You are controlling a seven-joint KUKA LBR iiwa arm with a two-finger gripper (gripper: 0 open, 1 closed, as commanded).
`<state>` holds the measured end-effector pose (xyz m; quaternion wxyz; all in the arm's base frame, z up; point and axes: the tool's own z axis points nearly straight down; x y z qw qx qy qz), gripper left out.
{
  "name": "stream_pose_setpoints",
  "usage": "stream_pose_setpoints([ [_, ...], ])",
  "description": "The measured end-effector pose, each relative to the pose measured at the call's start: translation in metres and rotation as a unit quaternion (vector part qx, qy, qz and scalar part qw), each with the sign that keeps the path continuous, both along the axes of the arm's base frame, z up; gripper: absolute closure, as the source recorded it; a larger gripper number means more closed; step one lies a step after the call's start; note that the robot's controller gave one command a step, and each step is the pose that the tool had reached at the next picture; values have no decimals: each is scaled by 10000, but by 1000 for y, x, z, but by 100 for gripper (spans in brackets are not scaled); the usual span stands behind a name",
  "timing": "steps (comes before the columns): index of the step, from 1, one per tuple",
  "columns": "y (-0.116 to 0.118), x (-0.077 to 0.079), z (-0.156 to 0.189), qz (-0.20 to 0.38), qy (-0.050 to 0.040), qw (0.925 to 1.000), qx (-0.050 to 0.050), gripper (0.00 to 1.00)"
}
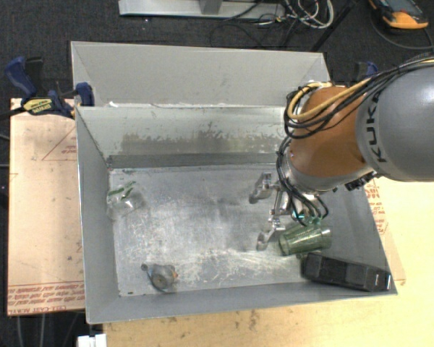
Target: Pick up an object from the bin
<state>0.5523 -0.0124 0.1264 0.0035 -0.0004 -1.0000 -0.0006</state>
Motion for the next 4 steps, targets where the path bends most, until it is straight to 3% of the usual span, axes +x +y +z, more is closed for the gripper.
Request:
stream_pose_setpoints([
  [1, 0, 2, 4, 2, -36, 10000, -2, 0],
  [2, 29, 43, -22, -13, -72, 10000, -5, 0],
  [3, 48, 50, -47, 500, -65, 9987, 4, 0],
  [4, 49, 47, -48, 630, -95, 9980, 9, 0],
])
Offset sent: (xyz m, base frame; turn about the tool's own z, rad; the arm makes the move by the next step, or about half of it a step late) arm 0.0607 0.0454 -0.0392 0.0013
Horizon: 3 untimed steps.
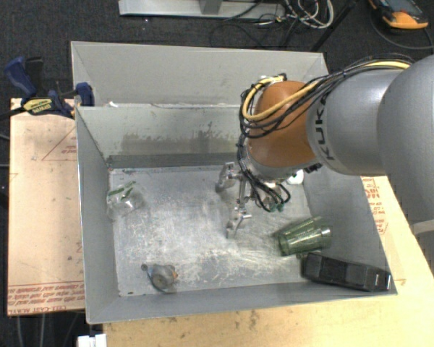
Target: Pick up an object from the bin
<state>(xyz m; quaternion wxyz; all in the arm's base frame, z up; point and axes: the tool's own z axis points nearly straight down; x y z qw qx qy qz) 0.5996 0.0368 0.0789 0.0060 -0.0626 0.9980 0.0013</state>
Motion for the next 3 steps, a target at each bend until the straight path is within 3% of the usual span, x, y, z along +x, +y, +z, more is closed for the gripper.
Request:
stream_pose_setpoints([
  [1, -22, 1, 21, 9, 27, 10000, -8, 0],
  [2, -9, -2, 58, 237, 89, 9997, -15, 0],
  [3, 36, 13, 10, 575, 53, 9983, -13, 100],
])
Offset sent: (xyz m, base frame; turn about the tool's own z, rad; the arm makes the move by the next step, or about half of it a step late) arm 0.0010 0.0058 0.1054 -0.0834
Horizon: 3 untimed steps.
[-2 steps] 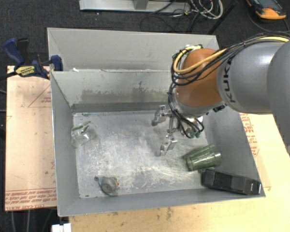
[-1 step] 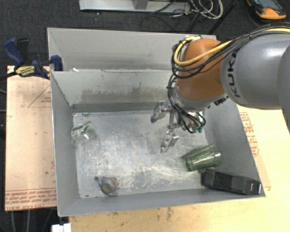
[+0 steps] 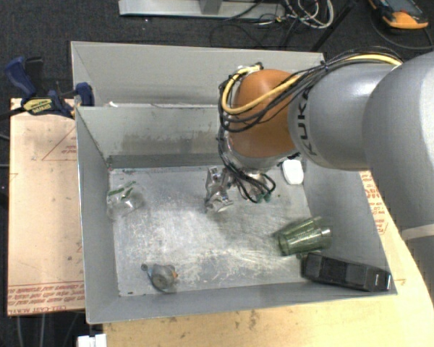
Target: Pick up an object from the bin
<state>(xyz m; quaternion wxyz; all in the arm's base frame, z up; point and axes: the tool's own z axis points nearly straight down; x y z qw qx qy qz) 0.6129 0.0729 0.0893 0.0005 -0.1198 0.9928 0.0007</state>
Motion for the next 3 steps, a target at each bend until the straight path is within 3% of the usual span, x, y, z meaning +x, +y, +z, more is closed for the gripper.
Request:
stream_pose_setpoints([
  [1, 0, 0, 0, -3, -2, 10000, 1, 100],
  [2, 3, -2, 23, -39, -3, 10000, 2, 100],
  [3, 2, 8, 36, 375, -19, 9993, 0, 100],
])
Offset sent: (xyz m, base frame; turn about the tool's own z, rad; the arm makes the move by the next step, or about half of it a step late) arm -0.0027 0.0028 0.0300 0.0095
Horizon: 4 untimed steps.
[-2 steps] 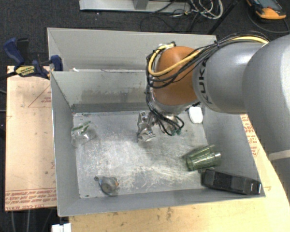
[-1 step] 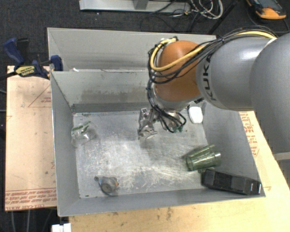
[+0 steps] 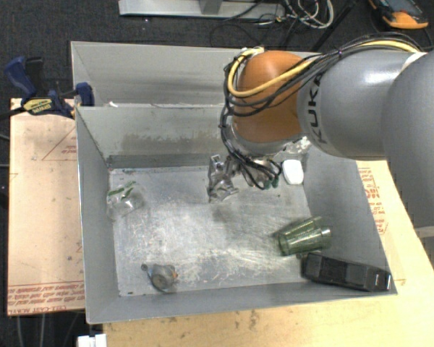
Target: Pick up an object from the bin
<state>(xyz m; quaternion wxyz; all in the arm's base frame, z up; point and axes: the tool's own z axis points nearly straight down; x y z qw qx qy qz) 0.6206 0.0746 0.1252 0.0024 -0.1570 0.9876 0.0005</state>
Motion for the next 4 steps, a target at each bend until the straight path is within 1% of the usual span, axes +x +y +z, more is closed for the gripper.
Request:
stream_pose_setpoints([
  [1, 3, 0, 4, 103, 8, 9999, -2, 100],
  [2, 28, -34, 30, -266, 36, 9996, -6, 100],
  [3, -65, -34, 18, -888, 22, 9960, -14, 0],
  [4, -62, -34, 19, -866, 20, 9962, -1, 0],
])
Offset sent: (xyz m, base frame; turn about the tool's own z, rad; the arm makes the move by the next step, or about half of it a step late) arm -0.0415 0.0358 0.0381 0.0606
